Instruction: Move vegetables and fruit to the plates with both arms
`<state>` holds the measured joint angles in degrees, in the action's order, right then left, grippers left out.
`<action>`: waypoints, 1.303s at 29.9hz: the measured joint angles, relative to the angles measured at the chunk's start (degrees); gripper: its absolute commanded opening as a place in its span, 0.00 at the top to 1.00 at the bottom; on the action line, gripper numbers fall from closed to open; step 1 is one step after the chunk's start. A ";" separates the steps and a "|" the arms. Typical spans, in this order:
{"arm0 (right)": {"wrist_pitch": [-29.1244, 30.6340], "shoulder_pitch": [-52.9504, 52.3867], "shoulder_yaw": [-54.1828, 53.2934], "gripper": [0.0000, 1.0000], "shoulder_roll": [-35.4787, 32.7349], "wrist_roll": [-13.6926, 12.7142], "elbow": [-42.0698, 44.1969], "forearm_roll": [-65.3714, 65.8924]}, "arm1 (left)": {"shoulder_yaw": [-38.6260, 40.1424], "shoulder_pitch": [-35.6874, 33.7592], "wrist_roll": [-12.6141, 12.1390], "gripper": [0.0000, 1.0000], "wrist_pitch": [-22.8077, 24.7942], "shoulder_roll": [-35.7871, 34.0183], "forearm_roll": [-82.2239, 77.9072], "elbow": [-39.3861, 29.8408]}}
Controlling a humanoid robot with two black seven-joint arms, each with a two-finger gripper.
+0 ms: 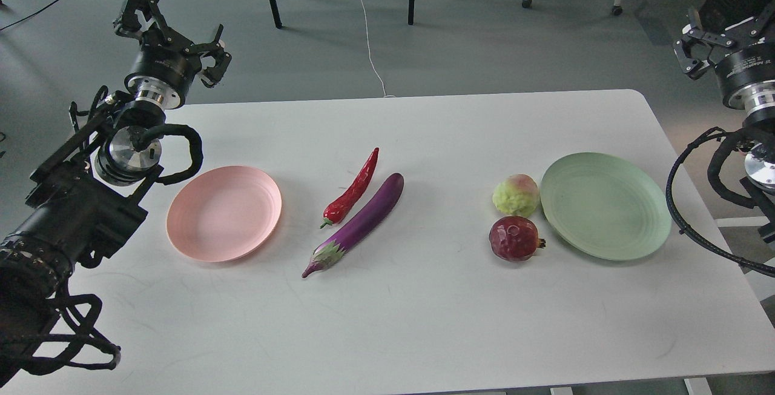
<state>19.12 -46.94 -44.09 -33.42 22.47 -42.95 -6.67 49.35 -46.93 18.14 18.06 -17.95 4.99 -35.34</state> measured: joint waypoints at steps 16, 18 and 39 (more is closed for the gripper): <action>-0.53 -41.66 61.90 0.01 -0.07 0.14 -8.11 16.11 | -3.38 1.27 -4.93 0.02 4.07 -2.31 -0.59 -2.16; -0.56 -45.40 69.61 0.01 1.54 0.15 -10.23 22.25 | -3.39 1.67 -5.00 0.02 4.20 -2.49 -0.60 -2.23; -7.18 -44.51 105.08 0.07 21.53 2.58 -5.40 51.27 | -3.30 4.44 -4.52 0.02 7.82 -4.02 -0.60 -2.29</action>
<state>11.94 -91.46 60.99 -11.89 25.05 -48.35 44.60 46.06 -42.49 13.62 25.87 -21.98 4.39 -37.63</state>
